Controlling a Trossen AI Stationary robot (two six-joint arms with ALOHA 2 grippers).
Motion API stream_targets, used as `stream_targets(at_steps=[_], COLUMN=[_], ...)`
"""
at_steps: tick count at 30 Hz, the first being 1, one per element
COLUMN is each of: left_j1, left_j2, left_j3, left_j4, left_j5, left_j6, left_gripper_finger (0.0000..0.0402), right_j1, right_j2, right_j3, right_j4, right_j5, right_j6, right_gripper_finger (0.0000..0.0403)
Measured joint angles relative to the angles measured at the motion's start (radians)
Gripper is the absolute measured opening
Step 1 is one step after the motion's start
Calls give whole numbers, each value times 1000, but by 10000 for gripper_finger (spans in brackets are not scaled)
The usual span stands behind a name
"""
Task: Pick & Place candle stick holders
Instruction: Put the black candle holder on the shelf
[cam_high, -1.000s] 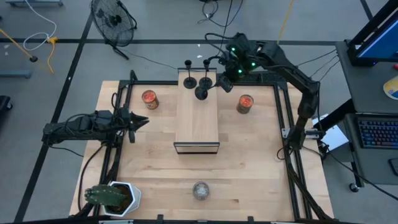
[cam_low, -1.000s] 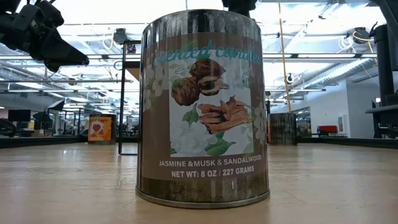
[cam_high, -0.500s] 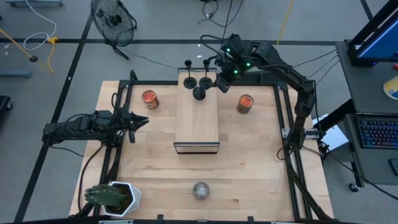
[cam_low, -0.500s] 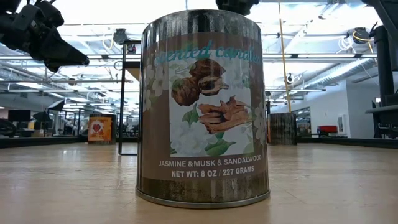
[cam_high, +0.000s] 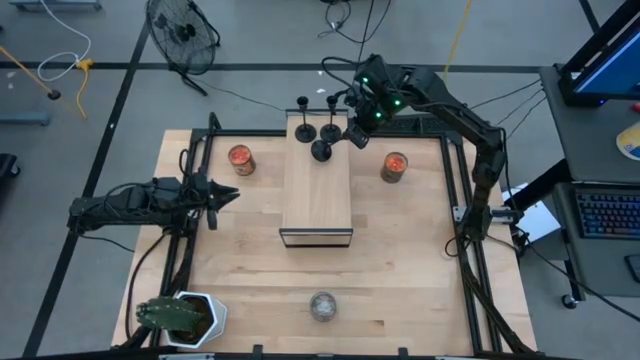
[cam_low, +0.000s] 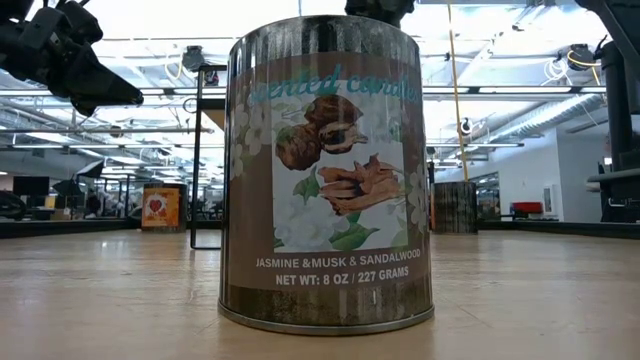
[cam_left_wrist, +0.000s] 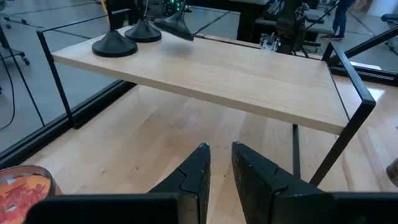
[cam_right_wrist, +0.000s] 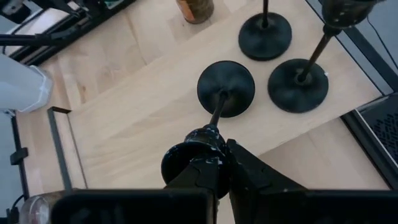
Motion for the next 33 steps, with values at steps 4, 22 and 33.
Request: stream_targets(at_steps=[4,22,33], left_j1=[0,0,0], left_j2=[0,0,0], left_j3=[0,0,0], left_j4=[0,0,0], left_j5=[0,0,0], left_j6=[0,0,0], left_gripper_finger=[72,72,72], right_j1=[0,2,4], right_j2=[2,11,11], right_j3=[0,0,-1], right_j4=[0,63,183], right_j5=[0,-1,-51], right_j6=[-1,-15,-38], right_gripper_finger=[8,55,49])
